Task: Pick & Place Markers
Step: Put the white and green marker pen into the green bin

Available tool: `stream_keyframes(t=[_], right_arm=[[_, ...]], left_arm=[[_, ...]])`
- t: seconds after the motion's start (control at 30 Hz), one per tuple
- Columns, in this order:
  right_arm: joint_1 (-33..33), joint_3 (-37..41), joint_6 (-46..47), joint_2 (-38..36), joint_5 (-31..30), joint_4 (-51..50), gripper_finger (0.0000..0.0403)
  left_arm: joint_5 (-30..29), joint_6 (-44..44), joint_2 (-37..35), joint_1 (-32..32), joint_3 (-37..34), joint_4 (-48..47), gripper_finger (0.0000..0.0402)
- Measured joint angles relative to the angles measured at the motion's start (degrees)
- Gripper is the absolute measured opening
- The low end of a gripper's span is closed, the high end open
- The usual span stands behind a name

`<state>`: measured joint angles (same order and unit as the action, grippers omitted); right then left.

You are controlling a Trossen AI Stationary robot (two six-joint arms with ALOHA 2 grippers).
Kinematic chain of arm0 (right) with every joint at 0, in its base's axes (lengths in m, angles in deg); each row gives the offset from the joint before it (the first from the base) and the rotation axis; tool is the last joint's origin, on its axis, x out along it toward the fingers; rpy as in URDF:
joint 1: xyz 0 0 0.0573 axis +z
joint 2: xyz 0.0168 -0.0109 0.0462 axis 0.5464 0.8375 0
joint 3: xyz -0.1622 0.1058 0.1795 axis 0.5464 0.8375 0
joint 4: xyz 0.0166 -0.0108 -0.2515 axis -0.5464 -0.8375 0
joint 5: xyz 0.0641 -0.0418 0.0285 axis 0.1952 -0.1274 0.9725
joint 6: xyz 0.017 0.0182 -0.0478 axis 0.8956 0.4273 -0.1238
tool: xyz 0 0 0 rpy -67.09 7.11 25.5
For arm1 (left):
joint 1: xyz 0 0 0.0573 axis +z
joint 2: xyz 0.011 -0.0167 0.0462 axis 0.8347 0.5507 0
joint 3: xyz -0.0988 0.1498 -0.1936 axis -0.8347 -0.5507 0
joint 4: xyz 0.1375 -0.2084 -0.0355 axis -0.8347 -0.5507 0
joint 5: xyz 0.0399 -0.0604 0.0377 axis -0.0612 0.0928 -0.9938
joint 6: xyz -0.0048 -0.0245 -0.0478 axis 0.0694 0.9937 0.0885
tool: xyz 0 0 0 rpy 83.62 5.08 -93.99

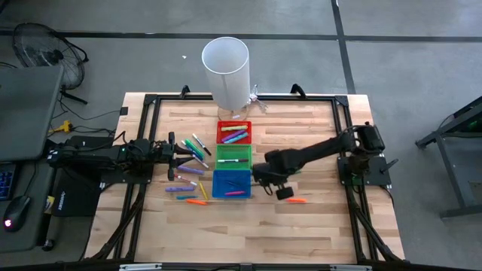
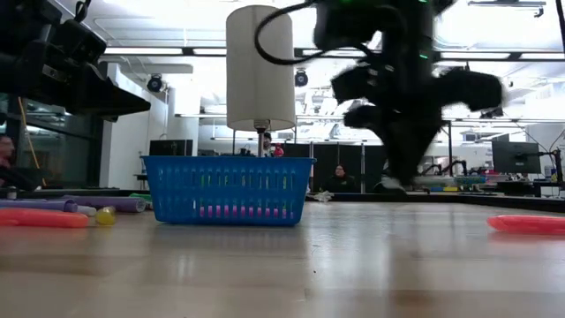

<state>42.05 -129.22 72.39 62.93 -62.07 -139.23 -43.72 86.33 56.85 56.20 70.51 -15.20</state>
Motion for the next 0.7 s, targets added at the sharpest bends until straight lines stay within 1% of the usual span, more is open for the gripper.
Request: stream_keyframes(t=[0.13,0.37,0.53,0.7], right_arm=[[-2.68,-4.59,-0.1,-0.02,-0.24,-1.54,0.0015],[-6.63,-15.68,-0.14,1.32,-0.51,-0.29,0.0015],[-8.74,-24.13,-0.27,5.2,-1.57,-0.36,0.0015],[-9.85,-33.62,-0.16,11.23,-1.53,-0.98,0.0015]], left_arm=[[0.0,0.0,0.0,-0.02,0.0,0.0,0.0085],[-0.01,0.0,-0.01,-0.02,0.0,0.0,0.0085],[0.0,0.0,0.0,0.0,0.0,0.0,0.0085],[0.0,0.0,0.0,-0.01,0.01,0.0,0.0085]])
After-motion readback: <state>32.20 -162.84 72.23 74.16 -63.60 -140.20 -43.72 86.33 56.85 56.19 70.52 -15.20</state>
